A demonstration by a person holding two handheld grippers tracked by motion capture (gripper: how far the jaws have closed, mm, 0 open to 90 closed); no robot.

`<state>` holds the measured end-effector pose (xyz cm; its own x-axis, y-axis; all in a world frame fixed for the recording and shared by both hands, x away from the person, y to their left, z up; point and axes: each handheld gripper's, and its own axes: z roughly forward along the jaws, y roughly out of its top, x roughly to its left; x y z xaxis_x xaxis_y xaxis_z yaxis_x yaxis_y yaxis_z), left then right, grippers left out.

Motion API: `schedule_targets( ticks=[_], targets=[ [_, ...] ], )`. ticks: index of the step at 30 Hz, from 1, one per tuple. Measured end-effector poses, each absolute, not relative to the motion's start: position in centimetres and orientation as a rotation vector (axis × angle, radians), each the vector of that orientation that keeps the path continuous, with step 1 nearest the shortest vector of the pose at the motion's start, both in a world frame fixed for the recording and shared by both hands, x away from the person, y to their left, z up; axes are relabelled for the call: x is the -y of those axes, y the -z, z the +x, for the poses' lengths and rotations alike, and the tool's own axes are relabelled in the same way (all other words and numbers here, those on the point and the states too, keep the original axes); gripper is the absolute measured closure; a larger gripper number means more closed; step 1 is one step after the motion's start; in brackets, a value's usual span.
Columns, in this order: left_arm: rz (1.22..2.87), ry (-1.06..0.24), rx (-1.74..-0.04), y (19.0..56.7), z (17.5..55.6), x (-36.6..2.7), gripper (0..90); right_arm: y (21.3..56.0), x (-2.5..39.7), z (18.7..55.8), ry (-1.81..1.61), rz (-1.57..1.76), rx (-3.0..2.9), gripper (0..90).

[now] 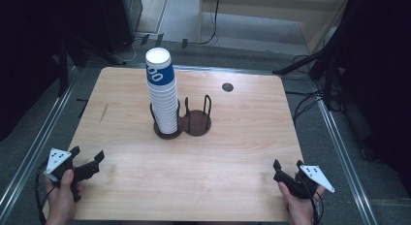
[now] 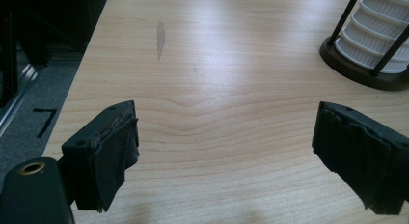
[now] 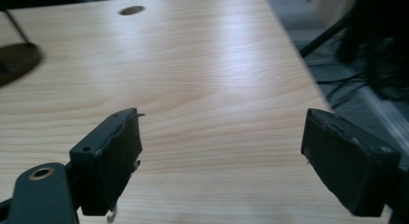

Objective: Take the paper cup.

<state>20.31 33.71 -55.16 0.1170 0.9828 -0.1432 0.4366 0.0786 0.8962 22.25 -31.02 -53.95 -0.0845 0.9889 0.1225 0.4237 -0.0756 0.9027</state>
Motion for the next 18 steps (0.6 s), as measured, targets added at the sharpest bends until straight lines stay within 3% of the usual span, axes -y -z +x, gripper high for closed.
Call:
schedule_targets(
  ticks=[18],
  targets=[
    [1.47,-0.758,-1.499,55.2,20.3,-34.0,9.7,48.9,24.5,23.6,-1.273,1.424,-1.607,13.4]
  ],
)
